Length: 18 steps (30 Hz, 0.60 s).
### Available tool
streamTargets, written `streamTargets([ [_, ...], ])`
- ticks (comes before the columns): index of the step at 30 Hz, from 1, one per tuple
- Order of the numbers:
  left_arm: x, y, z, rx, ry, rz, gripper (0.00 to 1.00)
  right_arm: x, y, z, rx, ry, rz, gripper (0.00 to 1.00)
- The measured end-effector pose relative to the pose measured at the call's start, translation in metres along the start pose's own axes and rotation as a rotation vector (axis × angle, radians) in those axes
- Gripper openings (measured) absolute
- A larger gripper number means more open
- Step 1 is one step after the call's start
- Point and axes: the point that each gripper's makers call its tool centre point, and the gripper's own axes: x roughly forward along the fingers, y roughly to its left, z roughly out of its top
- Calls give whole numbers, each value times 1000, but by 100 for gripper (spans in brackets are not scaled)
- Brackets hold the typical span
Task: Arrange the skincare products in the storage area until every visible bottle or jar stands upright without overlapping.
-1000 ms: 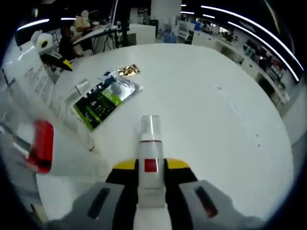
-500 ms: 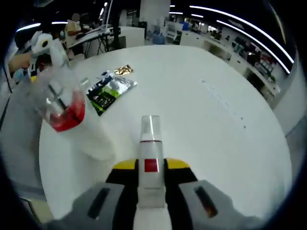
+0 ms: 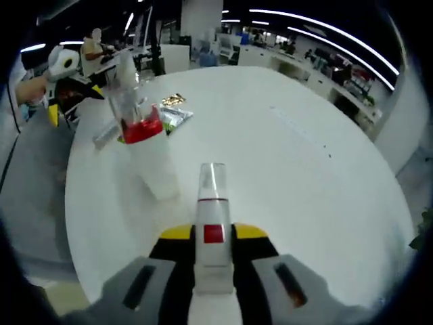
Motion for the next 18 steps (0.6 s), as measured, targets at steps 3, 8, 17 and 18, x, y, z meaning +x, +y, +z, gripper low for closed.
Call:
streamTargets([
  [3, 0, -4, 0, -2, -3, -9, 89, -10, 6, -4, 25, -17, -18, 20],
  [8, -1, -13, 3, -3, -11, -27, 89, -23, 23, -10, 38, -35, -31, 19],
  [17, -3, -29, 7, -9, -30, -59, 89, -39, 64, -13, 89, -97, -37, 19],
  [18, -3, -31, 7, -7, -31, -64, 89, -39, 69, -13, 89, -99, -37, 19],
])
